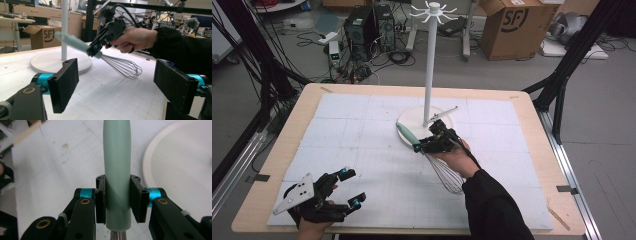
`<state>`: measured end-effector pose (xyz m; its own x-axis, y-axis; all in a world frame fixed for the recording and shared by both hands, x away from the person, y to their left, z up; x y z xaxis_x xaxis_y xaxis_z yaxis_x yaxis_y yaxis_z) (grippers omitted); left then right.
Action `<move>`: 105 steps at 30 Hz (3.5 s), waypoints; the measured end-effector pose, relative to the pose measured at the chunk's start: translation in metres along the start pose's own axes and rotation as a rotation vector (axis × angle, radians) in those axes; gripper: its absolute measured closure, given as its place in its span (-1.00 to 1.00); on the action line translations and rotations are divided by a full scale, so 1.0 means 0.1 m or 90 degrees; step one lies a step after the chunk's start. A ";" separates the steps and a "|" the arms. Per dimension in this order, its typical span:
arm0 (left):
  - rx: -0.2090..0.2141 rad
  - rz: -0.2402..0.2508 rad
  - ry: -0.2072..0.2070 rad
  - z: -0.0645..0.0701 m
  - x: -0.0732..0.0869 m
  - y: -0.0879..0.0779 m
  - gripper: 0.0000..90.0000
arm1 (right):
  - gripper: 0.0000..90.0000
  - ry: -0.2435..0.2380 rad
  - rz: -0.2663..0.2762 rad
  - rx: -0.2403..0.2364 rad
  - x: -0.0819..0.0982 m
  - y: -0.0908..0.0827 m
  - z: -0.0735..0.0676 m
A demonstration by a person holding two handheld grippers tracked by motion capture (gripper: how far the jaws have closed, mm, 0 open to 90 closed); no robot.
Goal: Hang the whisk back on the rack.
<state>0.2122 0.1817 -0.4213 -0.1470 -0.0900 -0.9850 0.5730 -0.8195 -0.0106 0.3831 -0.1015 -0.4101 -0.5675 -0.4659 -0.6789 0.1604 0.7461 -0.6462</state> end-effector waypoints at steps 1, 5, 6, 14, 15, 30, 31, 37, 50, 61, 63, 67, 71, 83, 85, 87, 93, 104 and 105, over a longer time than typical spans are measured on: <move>0.002 0.000 0.001 0.00 0.00 0.00 -0.54 | 0.55 0.004 0.008 -0.004 0.00 -0.04 0.01; 0.001 -0.001 0.002 0.00 0.01 0.00 -0.53 | 0.55 0.000 0.023 -0.014 0.00 -0.14 0.02; -0.001 -0.002 0.003 0.00 0.02 0.01 -0.53 | 0.54 -0.002 0.027 -0.016 0.00 -0.17 0.02; 0.000 -0.006 0.003 0.00 0.02 0.02 -0.53 | 0.54 0.009 0.101 -0.045 -0.13 -0.39 0.02; 0.000 -0.005 0.001 0.00 0.03 0.02 -0.53 | 0.54 0.012 0.109 -0.051 -0.16 -0.43 0.01; 0.004 -0.015 -0.006 -0.01 0.05 0.02 -0.53 | 0.54 -0.026 0.198 -0.065 -0.84 -0.94 -0.12; 0.004 -0.016 -0.006 -0.01 0.06 0.03 -0.53 | 0.54 -0.030 0.203 -0.065 -0.88 -0.97 -0.12; 0.003 -0.017 -0.008 -0.02 0.06 0.03 -0.52 | 0.54 -0.029 0.222 -0.067 -1.07 -1.13 -0.15; 0.009 -0.024 -0.013 -0.03 0.08 0.03 -0.52 | 0.54 -0.033 0.279 -0.077 -1.41 -1.29 -0.23; 0.008 -0.021 -0.014 -0.03 0.07 0.03 -0.52 | 0.54 -0.041 0.302 -0.054 -1.59 -1.46 -0.30; 0.009 -0.021 -0.014 -0.03 0.07 0.03 -0.52 | 0.54 -0.044 0.306 -0.053 -1.61 -1.48 -0.32; 0.008 -0.020 -0.015 -0.03 0.07 0.03 -0.52 | 0.54 -0.045 0.314 -0.040 -1.64 -1.53 -0.32; 0.008 -0.019 -0.015 -0.03 0.07 0.03 -0.52 | 0.54 -0.035 0.318 -0.032 -1.63 -1.55 -0.27; 0.009 -0.016 -0.016 -0.03 0.07 0.02 -0.52 | 0.54 -0.018 0.314 -0.014 -1.62 -1.52 -0.17; 0.009 -0.016 -0.015 -0.03 0.07 0.02 -0.52 | 0.54 -0.012 0.317 -0.012 -1.60 -1.51 -0.14; 0.009 -0.015 -0.014 -0.03 0.07 0.01 -0.52 | 0.54 -0.007 0.325 -0.010 -1.58 -1.50 -0.10; 0.007 -0.016 -0.014 -0.03 0.07 0.01 -0.51 | 0.54 -0.015 0.327 -0.003 -1.57 -1.48 -0.10; 0.006 -0.016 -0.014 -0.03 0.07 0.01 -0.51 | -0.22 -0.030 0.334 0.019 -1.48 -1.45 -0.13; 0.006 -0.016 -0.016 -0.02 0.07 0.01 -0.51 | -0.29 -0.032 0.331 0.025 -1.45 -1.45 -0.13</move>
<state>0.2136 0.1813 -0.4283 -0.1813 -0.0837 -0.9799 0.5608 -0.8273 -0.0331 0.4319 -0.1354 -0.2134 -0.3647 -0.0618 -0.9291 0.4418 0.8669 -0.2311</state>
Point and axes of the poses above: each handheld gripper's, and its own axes: y roughly forward along the jaws, x roughly out of its underside, z roughly to its right, the point moved 4 cm from there along y, roughly forward along the jaws, and after that the axes turned 3 degrees about -x, right-handed, at the moved point
